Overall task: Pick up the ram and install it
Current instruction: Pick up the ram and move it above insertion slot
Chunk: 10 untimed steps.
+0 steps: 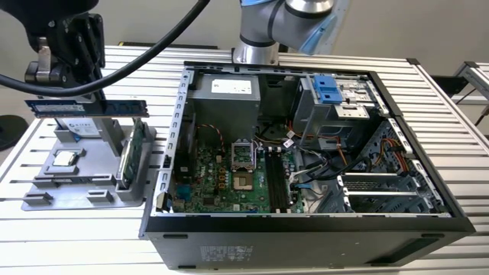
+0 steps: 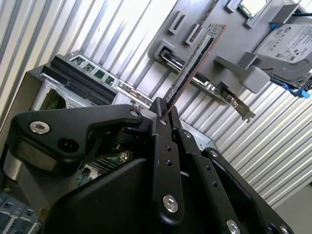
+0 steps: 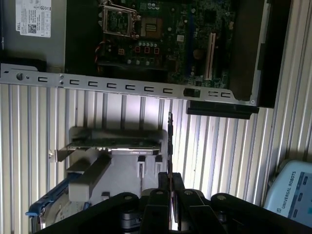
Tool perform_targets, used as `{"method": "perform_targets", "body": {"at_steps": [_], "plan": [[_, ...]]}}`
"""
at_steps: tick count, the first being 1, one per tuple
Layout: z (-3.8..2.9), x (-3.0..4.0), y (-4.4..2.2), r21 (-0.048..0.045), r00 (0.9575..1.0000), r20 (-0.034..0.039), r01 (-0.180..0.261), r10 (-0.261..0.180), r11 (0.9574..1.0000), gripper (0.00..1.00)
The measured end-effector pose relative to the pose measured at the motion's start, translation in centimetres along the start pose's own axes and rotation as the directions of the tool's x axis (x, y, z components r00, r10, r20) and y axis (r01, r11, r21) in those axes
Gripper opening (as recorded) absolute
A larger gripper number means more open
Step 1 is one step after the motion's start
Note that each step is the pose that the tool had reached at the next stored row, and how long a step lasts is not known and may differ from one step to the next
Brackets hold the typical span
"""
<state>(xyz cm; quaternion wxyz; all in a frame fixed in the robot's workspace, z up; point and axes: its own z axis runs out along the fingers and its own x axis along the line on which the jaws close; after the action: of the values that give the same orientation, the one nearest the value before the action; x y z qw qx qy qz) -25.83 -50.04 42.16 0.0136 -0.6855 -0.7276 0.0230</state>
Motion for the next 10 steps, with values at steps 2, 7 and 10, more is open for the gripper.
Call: {"method": "perform_targets", "body": {"at_steps": [2, 7, 10], "plan": [[-0.01, -0.01, 0.16, 0.0000, 1.0000, 0.0000, 0.000, 0.000, 1.0000, 0.00], [-0.03, -0.03, 0.56, 0.0000, 1.0000, 0.0000, 0.000, 0.000, 1.0000, 0.00], [-0.05, -0.05, 0.81, 0.0000, 1.0000, 0.0001, 0.000, 0.000, 1.0000, 0.00]]}}
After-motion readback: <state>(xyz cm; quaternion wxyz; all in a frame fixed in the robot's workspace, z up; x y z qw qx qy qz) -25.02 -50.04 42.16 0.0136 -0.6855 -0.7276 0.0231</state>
